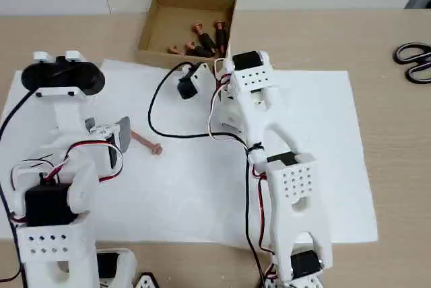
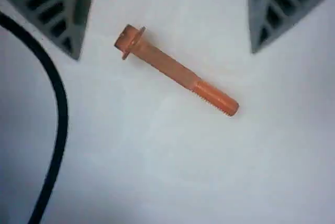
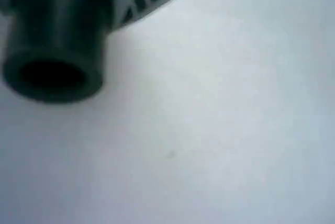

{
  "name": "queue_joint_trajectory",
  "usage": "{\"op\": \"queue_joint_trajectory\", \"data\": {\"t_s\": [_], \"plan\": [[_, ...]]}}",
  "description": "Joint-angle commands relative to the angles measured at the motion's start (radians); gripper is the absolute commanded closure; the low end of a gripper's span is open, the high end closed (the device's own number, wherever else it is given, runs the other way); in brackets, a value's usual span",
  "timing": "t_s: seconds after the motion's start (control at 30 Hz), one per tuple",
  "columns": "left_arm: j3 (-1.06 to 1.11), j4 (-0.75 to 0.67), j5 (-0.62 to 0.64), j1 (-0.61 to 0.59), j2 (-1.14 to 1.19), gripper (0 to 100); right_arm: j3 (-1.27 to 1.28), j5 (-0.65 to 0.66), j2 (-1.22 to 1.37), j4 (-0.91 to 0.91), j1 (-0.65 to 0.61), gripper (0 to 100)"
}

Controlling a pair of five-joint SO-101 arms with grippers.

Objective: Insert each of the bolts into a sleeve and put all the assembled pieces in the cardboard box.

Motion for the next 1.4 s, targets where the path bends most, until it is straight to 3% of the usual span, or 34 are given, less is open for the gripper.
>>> {"op": "queue_joint_trajectory", "data": {"t_s": [0.0,0.1,0.33,0.73,0.93,1.37], "plan": [[-0.004,-0.017,-0.005,0.0,-0.006,80,-0.021,-0.086,-0.14,0.03,0.036,99.5],[-0.004,-0.005,-0.061,0.0,-0.003,80,-0.021,-0.181,-0.222,0.035,0.051,99.5],[-0.004,0.0,-0.361,0.008,0.018,80,0.014,-0.356,-0.398,0.042,0.127,99.5],[-0.101,-0.008,-0.947,0.068,0.595,80,0.42,-0.388,-0.88,0.041,0.229,99.5],[-0.274,-0.009,-1.073,0.069,0.852,80,0.568,-0.39,-1.049,0.041,0.263,99.5],[-0.489,-0.084,-1.115,0.074,1.235,80,0.644,-0.439,-1.147,0.039,0.262,99.5]]}}
